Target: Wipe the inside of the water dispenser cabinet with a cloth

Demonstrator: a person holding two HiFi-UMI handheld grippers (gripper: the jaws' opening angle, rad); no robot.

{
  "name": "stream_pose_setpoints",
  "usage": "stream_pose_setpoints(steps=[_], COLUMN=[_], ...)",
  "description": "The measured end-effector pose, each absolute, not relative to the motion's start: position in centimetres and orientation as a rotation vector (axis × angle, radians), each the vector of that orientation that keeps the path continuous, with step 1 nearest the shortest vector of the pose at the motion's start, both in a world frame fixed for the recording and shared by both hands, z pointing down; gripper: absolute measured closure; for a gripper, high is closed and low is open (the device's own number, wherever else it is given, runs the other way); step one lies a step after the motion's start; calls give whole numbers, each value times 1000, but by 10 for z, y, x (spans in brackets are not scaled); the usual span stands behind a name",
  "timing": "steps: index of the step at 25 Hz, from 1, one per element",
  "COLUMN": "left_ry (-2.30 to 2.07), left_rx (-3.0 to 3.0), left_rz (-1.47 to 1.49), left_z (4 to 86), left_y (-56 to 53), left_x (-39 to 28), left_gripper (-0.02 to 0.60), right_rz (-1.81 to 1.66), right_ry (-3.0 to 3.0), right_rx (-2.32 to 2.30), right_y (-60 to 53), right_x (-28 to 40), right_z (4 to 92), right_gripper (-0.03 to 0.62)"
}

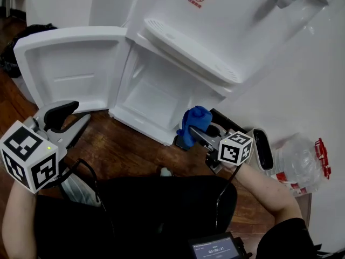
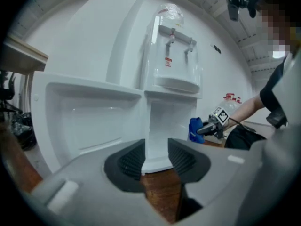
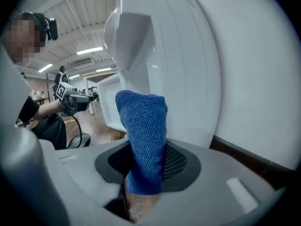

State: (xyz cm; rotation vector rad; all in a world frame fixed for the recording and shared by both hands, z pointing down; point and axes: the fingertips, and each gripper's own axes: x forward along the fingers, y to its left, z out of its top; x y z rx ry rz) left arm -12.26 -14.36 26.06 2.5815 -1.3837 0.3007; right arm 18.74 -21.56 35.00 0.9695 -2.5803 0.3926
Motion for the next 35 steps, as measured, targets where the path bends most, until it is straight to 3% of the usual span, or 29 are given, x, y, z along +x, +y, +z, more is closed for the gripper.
stream_pose_setpoints(steps=[8,13,26,31,35], left_ry=[-1377,-1313,-1277,-1251,-1342], left_rx=[2682,2737,2818,2841,2793], left_rz=[184,179,186,215,57], left_z=[230,229,216,219,198], left_y=[-134,-132,-116,-114,-119], left_x=[-119,-110,-102,-102,-119], left_gripper=[431,431,431,431,456], right_rz=[222,265,194,74,100], right_ry=[-2692,-2749,-2823,-2821,-2839], right_rx=[1142,1195,1072,1170,925], right_y=[-222,-228,-284,-286,-247], right_x=[177,145,-45,-61,-58], right_z=[232,225,215,219,237], right_gripper=[450,451,451,451,450])
